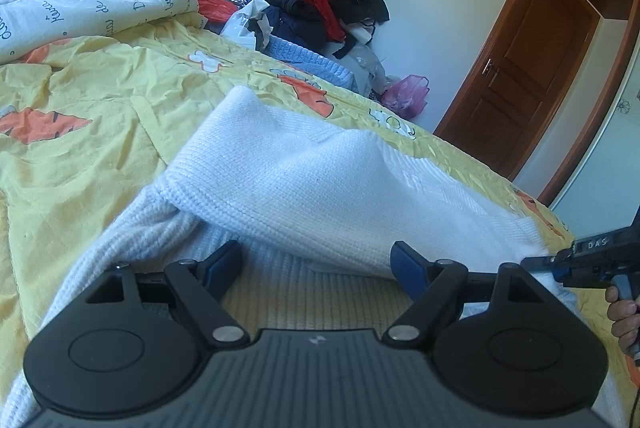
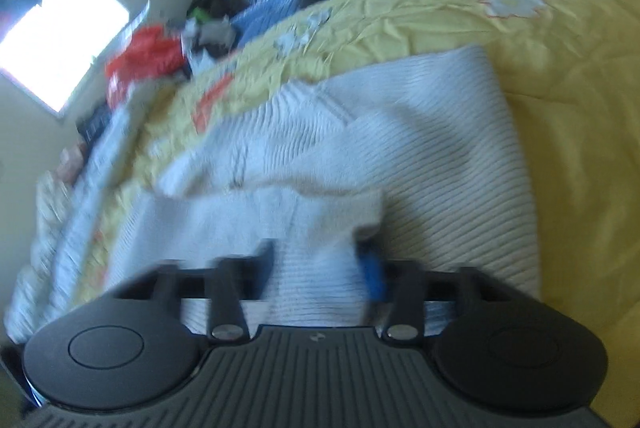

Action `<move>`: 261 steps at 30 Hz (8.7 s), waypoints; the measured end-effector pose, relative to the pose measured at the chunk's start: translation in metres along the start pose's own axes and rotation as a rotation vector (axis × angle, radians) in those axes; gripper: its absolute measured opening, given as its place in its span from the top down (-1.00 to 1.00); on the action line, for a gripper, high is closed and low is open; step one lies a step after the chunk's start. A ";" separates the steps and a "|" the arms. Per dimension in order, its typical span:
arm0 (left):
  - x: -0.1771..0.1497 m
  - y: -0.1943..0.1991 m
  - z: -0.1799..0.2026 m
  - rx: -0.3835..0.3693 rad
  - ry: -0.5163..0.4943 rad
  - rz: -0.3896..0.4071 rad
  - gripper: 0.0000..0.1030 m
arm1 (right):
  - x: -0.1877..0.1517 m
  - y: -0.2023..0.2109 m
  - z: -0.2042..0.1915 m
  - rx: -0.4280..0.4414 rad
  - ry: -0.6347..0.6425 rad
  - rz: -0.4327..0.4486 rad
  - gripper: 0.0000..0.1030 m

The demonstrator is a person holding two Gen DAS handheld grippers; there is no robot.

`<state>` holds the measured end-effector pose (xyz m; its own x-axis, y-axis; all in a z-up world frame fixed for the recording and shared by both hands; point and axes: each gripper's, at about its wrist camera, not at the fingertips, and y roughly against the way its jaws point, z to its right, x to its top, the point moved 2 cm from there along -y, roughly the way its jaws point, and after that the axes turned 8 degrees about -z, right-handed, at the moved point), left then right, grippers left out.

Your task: Fold small clothes

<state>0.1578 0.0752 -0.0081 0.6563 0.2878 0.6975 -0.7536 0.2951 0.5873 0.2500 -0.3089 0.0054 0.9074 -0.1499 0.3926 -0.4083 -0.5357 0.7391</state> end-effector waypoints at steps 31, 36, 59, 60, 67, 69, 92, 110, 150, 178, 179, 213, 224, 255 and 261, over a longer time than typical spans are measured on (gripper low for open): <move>0.000 0.000 0.000 -0.001 0.001 0.000 -0.59 | -0.033 -0.016 -0.065 -0.292 0.410 0.195 -0.12; 0.001 0.001 -0.001 -0.002 0.001 0.000 -0.59 | -0.046 -0.025 -0.049 -0.253 0.407 0.277 -0.20; -0.001 -0.003 0.011 0.077 -0.080 -0.018 -0.59 | -0.154 0.006 -0.063 -0.469 0.291 0.244 -0.99; -0.002 -0.004 0.013 0.088 -0.094 -0.024 -0.61 | -0.158 0.008 -0.063 -0.465 0.283 0.247 -0.99; -0.023 -0.012 0.058 0.274 -0.459 -0.153 -0.98 | -0.179 0.019 -0.063 -0.463 0.296 0.242 -0.99; -0.032 -0.002 0.060 0.291 -0.458 -0.165 -0.98 | -0.183 0.022 -0.062 -0.462 0.299 0.244 -0.99; -0.072 0.059 0.035 0.251 -0.382 -0.136 -0.98 | -0.188 0.023 -0.060 -0.454 0.305 0.253 -0.96; -0.071 0.058 0.035 0.239 -0.373 -0.135 -1.00 | -0.188 0.022 -0.060 -0.452 0.304 0.253 -0.96; -0.072 0.057 0.036 0.244 -0.378 -0.134 -1.00 | -0.188 0.025 -0.059 -0.454 0.297 0.262 -0.95; -0.072 0.057 0.035 0.233 -0.375 -0.137 -1.00 | -0.189 0.024 -0.060 -0.464 0.300 0.260 -0.96; -0.072 0.057 0.035 0.232 -0.374 -0.137 -1.00 | -0.189 0.024 -0.059 -0.465 0.300 0.260 -0.96; -0.129 0.126 0.041 0.296 -0.357 -0.120 -1.00 | -0.260 0.054 -0.078 -0.493 0.291 0.267 -0.96; -0.141 0.154 0.033 0.283 -0.365 -0.129 -1.00 | -0.322 0.094 -0.079 -0.438 0.395 0.219 -0.97; -0.123 0.198 -0.028 0.087 -0.162 -0.243 0.31 | -0.318 0.155 0.019 0.120 -0.146 0.119 0.33; -0.118 0.199 -0.037 0.072 -0.131 -0.256 0.49 | -0.318 0.153 0.025 0.217 -0.223 0.105 0.17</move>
<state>-0.0685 0.1336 0.0110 0.8188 0.0908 0.5668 -0.5675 0.2763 0.7756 -0.0985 -0.3643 -0.0200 0.8709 -0.3785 0.3133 -0.4914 -0.6690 0.5577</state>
